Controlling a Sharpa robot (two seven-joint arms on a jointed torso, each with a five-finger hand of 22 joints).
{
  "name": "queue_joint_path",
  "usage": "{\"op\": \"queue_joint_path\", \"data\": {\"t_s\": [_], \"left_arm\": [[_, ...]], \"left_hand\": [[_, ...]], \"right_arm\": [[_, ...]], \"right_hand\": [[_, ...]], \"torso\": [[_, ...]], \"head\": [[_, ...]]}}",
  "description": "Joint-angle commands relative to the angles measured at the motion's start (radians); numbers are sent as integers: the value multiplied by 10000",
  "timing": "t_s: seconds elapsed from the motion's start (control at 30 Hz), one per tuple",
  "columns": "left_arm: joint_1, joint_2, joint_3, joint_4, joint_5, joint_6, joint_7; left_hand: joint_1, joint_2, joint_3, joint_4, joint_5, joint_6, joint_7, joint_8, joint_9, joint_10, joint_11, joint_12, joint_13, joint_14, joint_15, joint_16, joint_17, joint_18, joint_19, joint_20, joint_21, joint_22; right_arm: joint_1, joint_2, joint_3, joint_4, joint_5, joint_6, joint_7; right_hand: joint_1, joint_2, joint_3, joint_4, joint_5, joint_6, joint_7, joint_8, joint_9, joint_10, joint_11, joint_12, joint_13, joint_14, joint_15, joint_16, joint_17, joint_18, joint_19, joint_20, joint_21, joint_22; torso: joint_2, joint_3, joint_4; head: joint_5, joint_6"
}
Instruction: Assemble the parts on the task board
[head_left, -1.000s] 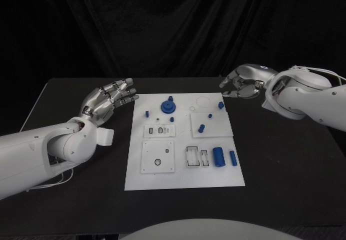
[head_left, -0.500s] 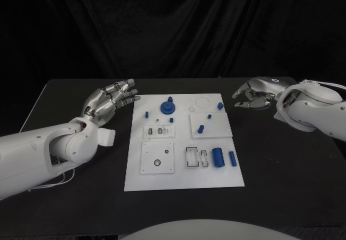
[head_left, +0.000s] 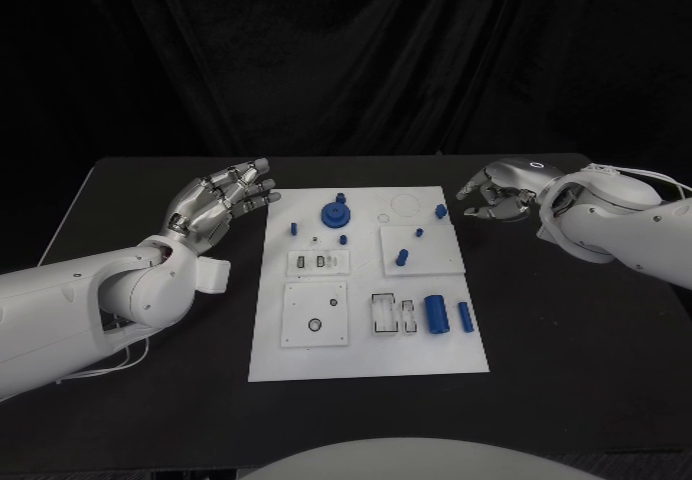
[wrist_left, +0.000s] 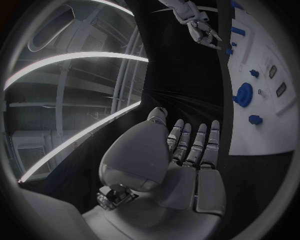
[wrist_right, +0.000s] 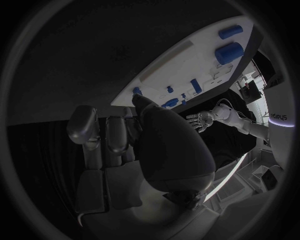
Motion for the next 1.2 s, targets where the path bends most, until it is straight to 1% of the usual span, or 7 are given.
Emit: {"op": "queue_joint_path", "data": {"t_s": [0.03,0.37,0.57,0.8,0.87,1.03,1.2], "left_arm": [[-16,6,8,17,-1,174,292],[-41,-25,9,22,-1,213,289],[-55,-43,9,18,-1,239,272],[-67,-50,9,16,-1,263,251],[-69,-52,9,18,-1,268,247],[-75,-65,9,21,-1,281,240],[-79,-66,9,14,-1,286,235]], "left_hand": [[77,6,84,9,39,-27,22,33,5,-7,46,36,15,81,3,51,16,-149,54,-21,45,12],[92,16,105,7,40,-39,25,34,3,-3,54,48,16,82,8,54,17,-149,60,-21,51,13],[104,23,121,5,40,-32,36,39,4,-3,58,46,16,86,12,62,17,-150,68,-21,58,15],[112,29,134,6,41,-42,48,40,3,1,60,53,17,83,14,59,17,-150,74,-21,64,16],[112,29,134,6,41,-42,48,40,3,1,60,53,17,83,14,59,17,-150,74,-21,64,16],[112,29,134,6,41,-42,48,40,3,1,60,53,17,83,14,59,17,-150,74,-21,64,16],[112,29,134,6,41,-42,48,40,3,1,60,53,17,83,14,59,17,-150,74,-21,64,16]], "right_arm": [[-46,76,5,-86,-116,-53,30],[-174,492,7,-517,-117,37,161],[-235,672,8,-704,-117,29,232],[-313,881,11,-924,-117,80,269],[-340,932,12,-987,-117,100,267],[-405,1056,15,-1158,-117,80,279],[-422,1125,17,-1247,-117,83,292]], "right_hand": [[122,-7,106,22,169,29,-14,-71,-23,-142,1,-128,-135,-35,-47,-94,-58,146,-11,-46,-106,849],[150,-5,157,40,279,-17,1,-92,-47,-187,9,-189,-208,-54,-42,-153,-110,161,-37,-44,-205,821],[18,7,152,174,217,-31,28,-86,-69,-186,34,-211,-238,-59,-23,-190,-130,167,-43,-31,-282,804],[-98,11,117,293,-69,-53,30,-84,-95,-195,41,-232,-282,-64,-13,-244,-168,177,-45,-19,-376,786],[-101,0,106,302,-196,-75,27,-89,-106,-220,40,-256,-319,-73,-12,-274,-194,184,-52,-17,-421,775],[-82,-32,82,299,-396,-101,23,-90,-122,-294,40,-329,-416,-97,-10,-333,-243,193,-65,-14,-497,759],[-100,-50,42,324,-606,-127,19,-88,-137,-296,40,-339,-434,-100,-9,-352,-250,195,-61,-12,-531,757]], "torso": [[9,-1,-7],[8,-2,-12],[4,0,-30],[9,-3,-5],[10,1,-8],[10,-7,-15],[6,-8,-10]], "head": [[-1,8],[6,28],[47,12],[33,18],[44,20],[76,14],[71,-2]]}}
